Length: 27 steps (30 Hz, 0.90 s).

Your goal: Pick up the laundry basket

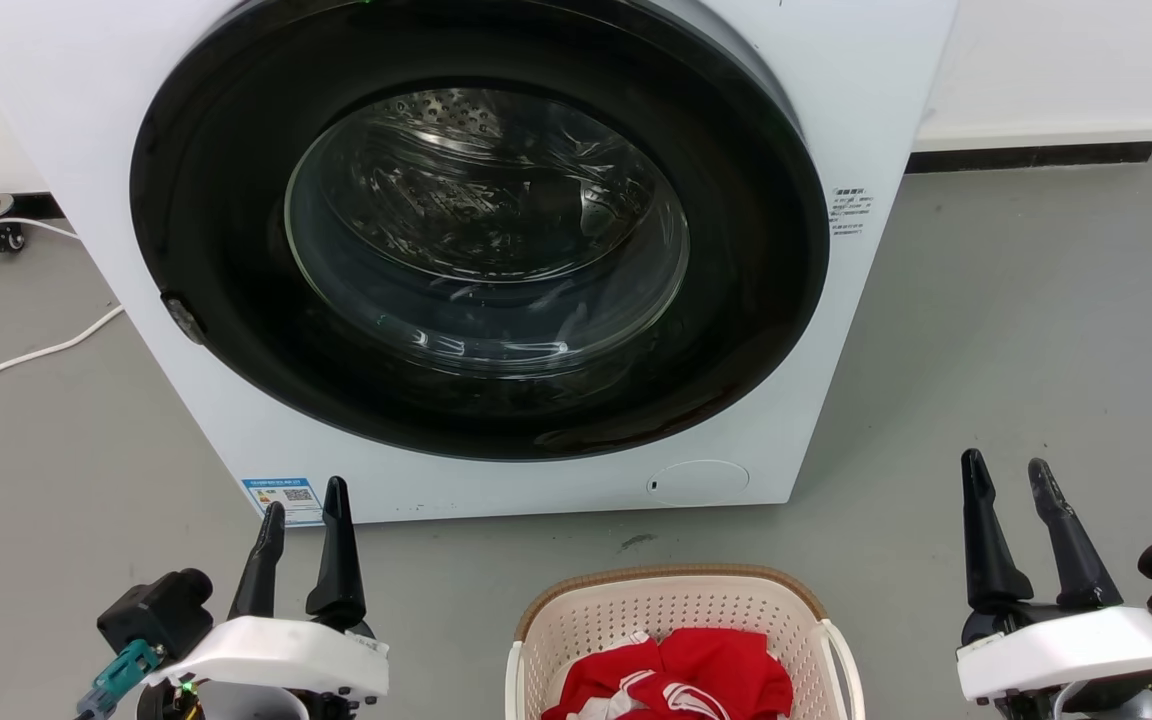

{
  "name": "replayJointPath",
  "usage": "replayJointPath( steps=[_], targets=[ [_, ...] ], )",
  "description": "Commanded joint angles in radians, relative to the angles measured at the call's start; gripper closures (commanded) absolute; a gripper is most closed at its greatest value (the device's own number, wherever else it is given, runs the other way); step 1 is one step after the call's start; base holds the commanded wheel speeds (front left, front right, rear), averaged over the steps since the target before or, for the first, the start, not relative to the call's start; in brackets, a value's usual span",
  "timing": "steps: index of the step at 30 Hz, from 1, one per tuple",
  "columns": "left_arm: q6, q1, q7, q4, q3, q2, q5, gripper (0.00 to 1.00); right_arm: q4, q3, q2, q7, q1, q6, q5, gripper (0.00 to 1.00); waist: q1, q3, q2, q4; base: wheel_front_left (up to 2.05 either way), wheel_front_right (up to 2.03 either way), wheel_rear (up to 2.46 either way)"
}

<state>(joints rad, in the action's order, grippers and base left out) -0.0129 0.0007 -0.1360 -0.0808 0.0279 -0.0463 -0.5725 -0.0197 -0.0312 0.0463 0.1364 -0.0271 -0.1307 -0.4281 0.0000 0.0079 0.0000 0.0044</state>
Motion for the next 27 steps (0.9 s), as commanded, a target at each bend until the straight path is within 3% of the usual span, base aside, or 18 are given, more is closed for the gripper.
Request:
replayJointPath(
  steps=[1, 27],
  targets=[
    [0.000, 0.001, -0.008, 0.015, 0.002, -0.004, 0.017, 0.00, 0.017, 0.001, 0.004, 0.007, -0.005, 0.000, 0.021, 0.00, 0.0000, 0.000, 0.0000, 0.000, 0.00, 0.00, 0.00],
    [-0.022, 0.028, -0.071, 0.009, 0.020, -0.005, 0.263, 0.00, 0.036, -0.009, 0.005, 0.070, -0.038, 0.000, 0.283, 0.00, 0.0000, 0.001, 0.0000, 0.004, 0.00, 0.00, 0.00]
  ],
)
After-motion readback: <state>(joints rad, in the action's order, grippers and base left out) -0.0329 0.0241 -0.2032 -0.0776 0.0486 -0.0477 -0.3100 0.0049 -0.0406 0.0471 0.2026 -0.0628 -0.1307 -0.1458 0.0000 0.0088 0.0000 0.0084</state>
